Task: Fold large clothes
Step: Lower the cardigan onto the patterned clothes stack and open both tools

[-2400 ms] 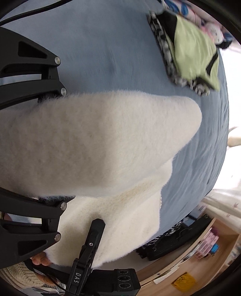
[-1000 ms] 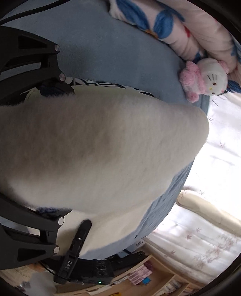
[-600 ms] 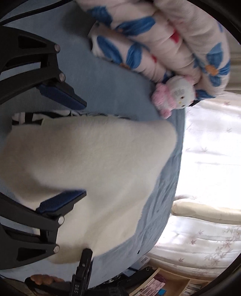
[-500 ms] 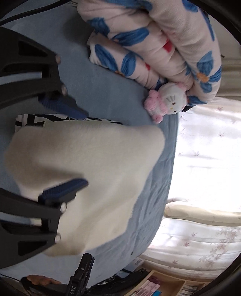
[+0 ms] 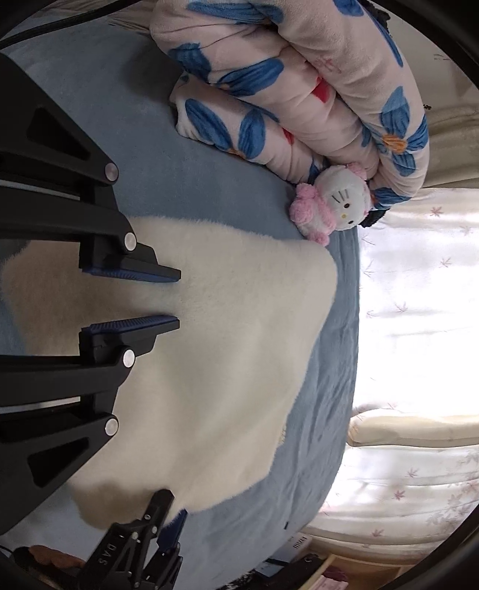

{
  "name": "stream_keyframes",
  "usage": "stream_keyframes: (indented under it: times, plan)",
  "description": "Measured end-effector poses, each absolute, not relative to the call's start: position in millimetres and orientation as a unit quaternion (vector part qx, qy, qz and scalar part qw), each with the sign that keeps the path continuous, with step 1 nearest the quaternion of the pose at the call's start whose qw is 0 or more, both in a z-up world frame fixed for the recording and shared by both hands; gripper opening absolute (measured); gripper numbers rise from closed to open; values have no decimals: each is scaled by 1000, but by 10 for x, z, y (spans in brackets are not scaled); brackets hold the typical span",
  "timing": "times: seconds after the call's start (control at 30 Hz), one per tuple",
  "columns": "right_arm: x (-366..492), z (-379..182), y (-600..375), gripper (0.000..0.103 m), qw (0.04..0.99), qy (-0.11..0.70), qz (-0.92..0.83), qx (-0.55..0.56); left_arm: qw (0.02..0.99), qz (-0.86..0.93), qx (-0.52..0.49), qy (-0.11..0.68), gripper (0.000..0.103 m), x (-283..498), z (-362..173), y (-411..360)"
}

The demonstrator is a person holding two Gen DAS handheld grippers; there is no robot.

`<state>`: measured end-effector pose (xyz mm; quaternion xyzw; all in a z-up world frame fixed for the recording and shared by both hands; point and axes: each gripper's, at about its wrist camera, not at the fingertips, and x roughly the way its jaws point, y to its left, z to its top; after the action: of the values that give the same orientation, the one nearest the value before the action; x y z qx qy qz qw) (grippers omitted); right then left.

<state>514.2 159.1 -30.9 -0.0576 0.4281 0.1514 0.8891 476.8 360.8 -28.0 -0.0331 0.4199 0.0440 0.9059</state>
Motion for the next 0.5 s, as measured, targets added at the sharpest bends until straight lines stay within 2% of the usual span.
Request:
stream_keyframes:
  times: [0.33,0.4,0.43,0.47,0.5]
  plan:
    - [5017,-194,1566,38,882,446,146,-48,901,71,-22,426,20,4713,-276,3537]
    - [4918,-127,1518,38,880,449,146,-50,898,73,-28,432,35,4644,-218,3500]
    - [4889,-102,1504,38,880,449,146,-52,897,77,-31,435,58,4604,-191,3487]
    - [4826,-40,1477,38,881,446,146,-53,897,81,-37,434,74,4540,-151,3467]
    - [4758,33,1446,38,882,443,148,-54,899,81,-41,428,75,4472,-110,3444]
